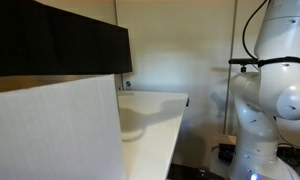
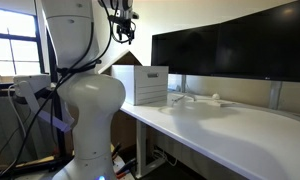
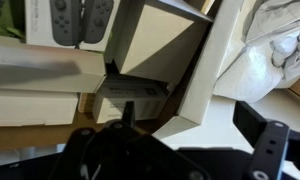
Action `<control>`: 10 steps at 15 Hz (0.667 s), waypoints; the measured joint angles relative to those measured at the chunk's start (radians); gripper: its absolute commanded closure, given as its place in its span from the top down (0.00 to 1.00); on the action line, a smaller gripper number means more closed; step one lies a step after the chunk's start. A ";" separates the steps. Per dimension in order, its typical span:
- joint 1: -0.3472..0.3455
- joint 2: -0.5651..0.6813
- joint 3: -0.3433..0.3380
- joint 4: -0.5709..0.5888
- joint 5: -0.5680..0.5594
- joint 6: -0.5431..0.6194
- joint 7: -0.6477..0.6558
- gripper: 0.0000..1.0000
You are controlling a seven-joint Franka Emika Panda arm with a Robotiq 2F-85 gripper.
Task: Remove the cover from the box
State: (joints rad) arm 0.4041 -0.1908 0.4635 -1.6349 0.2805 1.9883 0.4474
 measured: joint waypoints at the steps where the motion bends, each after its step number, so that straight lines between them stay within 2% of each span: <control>1: -0.004 -0.023 -0.029 -0.004 0.006 -0.032 -0.013 1.00; 5: -0.013 -0.148 -0.135 -0.049 0.083 -0.225 -0.113 1.00; 7: -0.013 -0.234 -0.193 -0.089 0.127 -0.355 -0.175 1.00; 10: -0.026 -0.369 -0.269 -0.143 0.135 -0.580 -0.259 1.00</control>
State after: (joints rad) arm 0.3786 -0.5602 0.1944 -1.7775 0.4153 1.4079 0.1888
